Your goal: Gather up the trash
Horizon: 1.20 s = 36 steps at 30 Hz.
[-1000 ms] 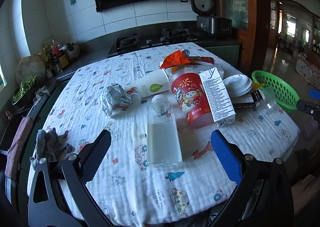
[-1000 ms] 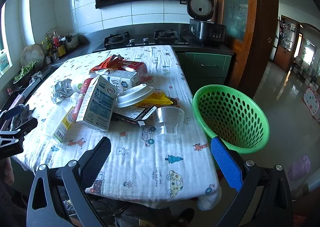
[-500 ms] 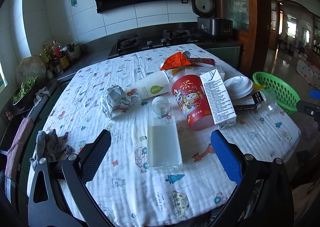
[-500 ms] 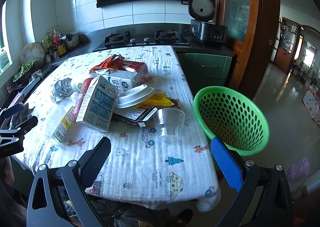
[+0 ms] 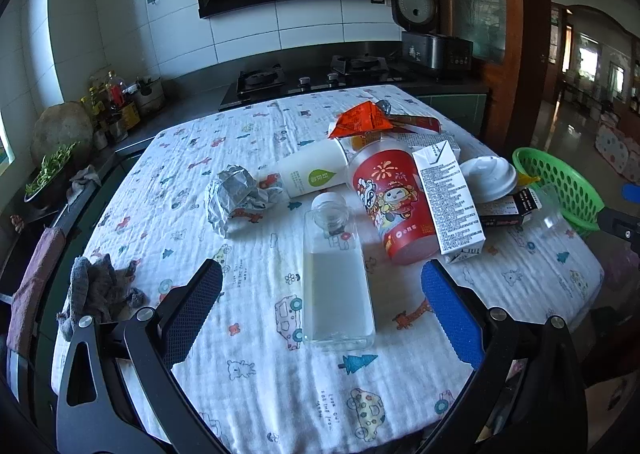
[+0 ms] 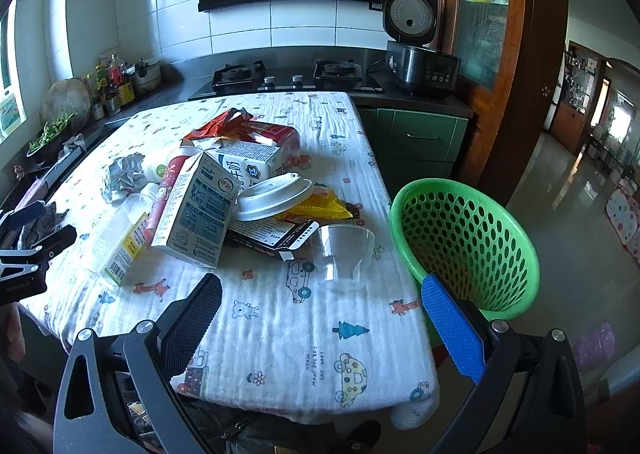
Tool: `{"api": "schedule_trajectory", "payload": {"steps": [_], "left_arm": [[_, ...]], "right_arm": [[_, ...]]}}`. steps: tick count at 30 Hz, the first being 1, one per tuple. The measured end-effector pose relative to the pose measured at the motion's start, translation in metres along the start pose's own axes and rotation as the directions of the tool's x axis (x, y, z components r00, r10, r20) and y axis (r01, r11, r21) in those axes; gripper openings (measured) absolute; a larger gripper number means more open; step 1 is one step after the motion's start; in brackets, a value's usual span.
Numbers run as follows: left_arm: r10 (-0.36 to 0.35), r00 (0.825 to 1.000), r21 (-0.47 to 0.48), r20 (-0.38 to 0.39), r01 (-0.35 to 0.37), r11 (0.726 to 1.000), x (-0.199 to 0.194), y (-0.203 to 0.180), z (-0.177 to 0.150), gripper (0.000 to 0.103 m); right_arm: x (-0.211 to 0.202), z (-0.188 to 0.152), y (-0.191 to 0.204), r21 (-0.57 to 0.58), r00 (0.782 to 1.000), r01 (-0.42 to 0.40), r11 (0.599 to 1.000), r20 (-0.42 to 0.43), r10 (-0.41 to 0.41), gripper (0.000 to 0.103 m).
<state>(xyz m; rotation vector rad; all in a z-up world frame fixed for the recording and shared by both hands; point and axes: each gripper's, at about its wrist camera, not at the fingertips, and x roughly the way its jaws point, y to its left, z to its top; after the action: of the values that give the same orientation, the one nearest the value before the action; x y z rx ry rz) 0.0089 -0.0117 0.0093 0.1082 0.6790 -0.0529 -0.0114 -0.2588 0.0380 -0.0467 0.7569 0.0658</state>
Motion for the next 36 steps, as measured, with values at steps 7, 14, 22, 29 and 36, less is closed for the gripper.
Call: {"api": "schedule_trajectory", "payload": {"steps": [7,14,22,29,36], "left_arm": [[-0.004,1.000,0.010,0.000,0.004,1.000,0.003,0.000,0.004,0.098],[-0.011,1.000,0.021,0.002,0.011,1.000,0.007,0.001,0.011,0.098],[-0.021,1.000,0.028,0.005,0.021,0.999,0.014,0.007,0.022,0.098],[-0.048,0.999,0.041,-0.013,0.048,0.998,0.025,0.009,0.030,0.093],[-0.099,0.994,0.050,-0.044,0.101,0.994,0.040,0.005,0.035,0.088]], "right_arm": [[0.003,0.004,0.000,-0.012,1.000,-0.004,1.000,0.001,0.004,0.097],[0.014,0.017,0.003,-0.069,1.000,-0.006,0.998,-0.010,0.005,0.097],[0.036,0.038,0.011,-0.137,0.996,-0.080,0.987,-0.047,0.074,0.096],[0.064,0.056,0.026,-0.223,0.985,-0.161,0.961,-0.094,0.143,0.086],[0.101,0.067,0.036,-0.304,0.975,-0.203,0.931,-0.154,0.162,0.084]]}}
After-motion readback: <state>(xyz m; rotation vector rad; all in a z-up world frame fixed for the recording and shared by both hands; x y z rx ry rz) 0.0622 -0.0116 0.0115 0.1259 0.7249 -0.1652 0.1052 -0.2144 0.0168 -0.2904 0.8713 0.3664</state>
